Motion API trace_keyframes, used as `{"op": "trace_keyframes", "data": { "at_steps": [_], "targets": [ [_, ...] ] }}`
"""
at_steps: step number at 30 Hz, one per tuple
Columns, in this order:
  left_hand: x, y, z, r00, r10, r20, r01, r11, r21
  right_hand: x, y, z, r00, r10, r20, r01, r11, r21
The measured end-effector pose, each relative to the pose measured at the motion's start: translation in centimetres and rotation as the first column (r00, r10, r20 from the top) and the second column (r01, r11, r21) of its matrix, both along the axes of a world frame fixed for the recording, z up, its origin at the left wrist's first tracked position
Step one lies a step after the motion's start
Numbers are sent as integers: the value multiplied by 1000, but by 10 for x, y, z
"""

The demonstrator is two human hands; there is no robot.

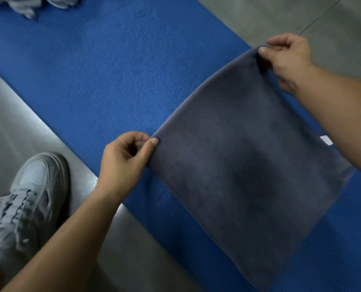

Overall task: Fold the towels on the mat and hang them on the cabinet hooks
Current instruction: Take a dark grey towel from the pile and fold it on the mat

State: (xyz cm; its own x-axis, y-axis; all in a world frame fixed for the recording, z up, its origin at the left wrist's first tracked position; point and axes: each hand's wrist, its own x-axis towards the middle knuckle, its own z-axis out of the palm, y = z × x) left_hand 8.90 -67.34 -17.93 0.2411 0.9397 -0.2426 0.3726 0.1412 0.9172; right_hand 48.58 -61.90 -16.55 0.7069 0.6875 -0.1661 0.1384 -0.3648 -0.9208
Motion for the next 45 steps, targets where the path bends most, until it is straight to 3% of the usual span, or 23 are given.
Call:
{"op": "trace_keyframes", "data": {
  "at_steps": [3,6,10,17,25,31,36,40,43,45],
  "targets": [
    [1,-32,5,992,-125,17,123,988,96,2,-27,25,993,3,-114,2,999,46],
    [16,-70,3,933,-358,-35,358,913,197,15,-79,40,985,-40,-166,41,999,6],
    [42,-126,-6,810,-575,-114,584,777,233,49,-152,34,991,-97,-91,82,984,-159],
    [73,-210,-17,704,-683,-193,704,634,320,83,-243,-3,985,-148,88,168,937,-305],
    [90,-270,-37,744,-604,-284,665,709,235,92,-311,-42,952,-266,154,304,885,-351],
    [87,-297,-50,688,-604,-403,707,684,182,92,-329,-54,950,-218,224,300,837,-458],
    [92,-296,-37,664,-591,-457,718,675,171,81,-324,-43,937,-38,346,224,826,-517],
    [89,-251,-31,755,-455,-472,619,732,285,64,-318,-28,786,257,562,136,815,-563],
    [84,-204,-28,813,-250,-526,446,848,287,43,-296,-20,781,373,501,-62,845,-532],
    [78,-182,-25,802,-179,-570,357,909,216,29,-274,-18,764,460,452,-190,831,-523]
  ]
}}
